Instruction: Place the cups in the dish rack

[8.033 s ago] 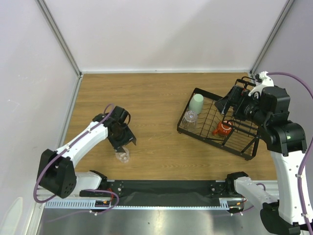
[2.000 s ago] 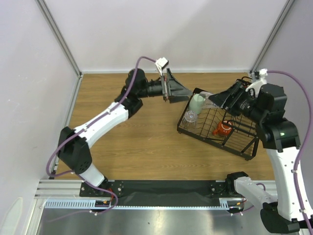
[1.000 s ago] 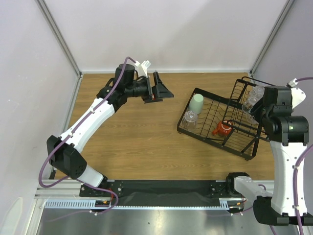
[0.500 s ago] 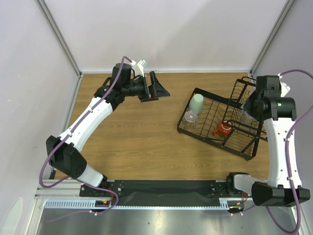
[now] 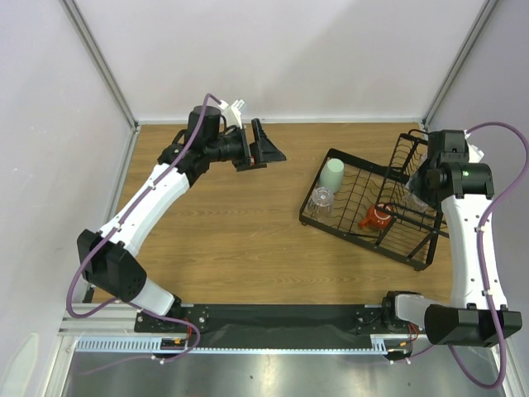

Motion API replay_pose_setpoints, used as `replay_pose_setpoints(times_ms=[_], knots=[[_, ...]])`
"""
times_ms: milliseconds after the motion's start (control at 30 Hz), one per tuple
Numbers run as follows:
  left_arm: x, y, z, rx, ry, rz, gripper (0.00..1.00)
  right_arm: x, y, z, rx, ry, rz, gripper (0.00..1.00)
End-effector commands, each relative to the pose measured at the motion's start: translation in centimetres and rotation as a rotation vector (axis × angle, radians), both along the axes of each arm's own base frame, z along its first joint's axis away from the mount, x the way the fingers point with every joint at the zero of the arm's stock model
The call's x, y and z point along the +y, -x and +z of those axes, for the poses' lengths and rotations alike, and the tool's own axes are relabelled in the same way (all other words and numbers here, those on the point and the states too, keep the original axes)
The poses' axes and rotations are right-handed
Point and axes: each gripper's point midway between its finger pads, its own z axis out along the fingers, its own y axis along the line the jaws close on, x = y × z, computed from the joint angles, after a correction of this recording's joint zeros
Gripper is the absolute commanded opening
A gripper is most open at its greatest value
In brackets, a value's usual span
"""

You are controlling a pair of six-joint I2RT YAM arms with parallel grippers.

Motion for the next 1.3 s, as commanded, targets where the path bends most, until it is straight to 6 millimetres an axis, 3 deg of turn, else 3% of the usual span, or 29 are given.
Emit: replay_pose_setpoints(times_ms=[0, 167, 267, 300, 333, 633, 833, 1133, 1267], knots=[[0.1, -0.3, 3.3, -0.081, 0.04, -0.001, 1.0, -0.5, 0.0, 0.6, -0.028, 0.024, -0.002, 0.11], [0.1, -0.3, 3.5, -0.081, 0.046, -0.004, 1.0, -0.6, -0.2, 0.5, -0.022, 0.028, 0.004, 0.26], [0.1, -0.3, 3.5, -0.079, 0.046, 0.0, 0.99, -0.7, -0.3, 0.6, -0.023, 0.036, 0.015, 0.44], [0.0, -0.4, 3.6, -0.083, 0.048, 0.0, 0.99, -0.7, -0.3, 0.6, -0.023, 0.036, 0.015, 0.45], [0.0, -0.3, 3.6, -0.081, 0.049, -0.001, 1.0, -0.7, -0.3, 0.7, -0.025, 0.037, 0.021, 0.56], [-0.1, 0.1, 3.8, -0.08, 0.025, -0.01, 1.0, -0.7, -0.2, 1.4, -0.037, 0.051, 0.046, 0.91], [-0.4, 1.4, 4.5, -0.095, 0.017, -0.022, 1.0, 0.0, -0.1, 3.1, -0.086, 0.024, 0.074, 1.0], [0.0, 4.0, 5.1, -0.11, 0.008, -0.01, 1.0, 2.9, 0.5, 7.7, -0.249, -0.05, 0.175, 1.0], [0.6, 5.9, 4.9, -0.107, 0.008, 0.004, 1.0, 3.0, 1.6, 7.5, -0.212, -0.027, 0.207, 1.0]])
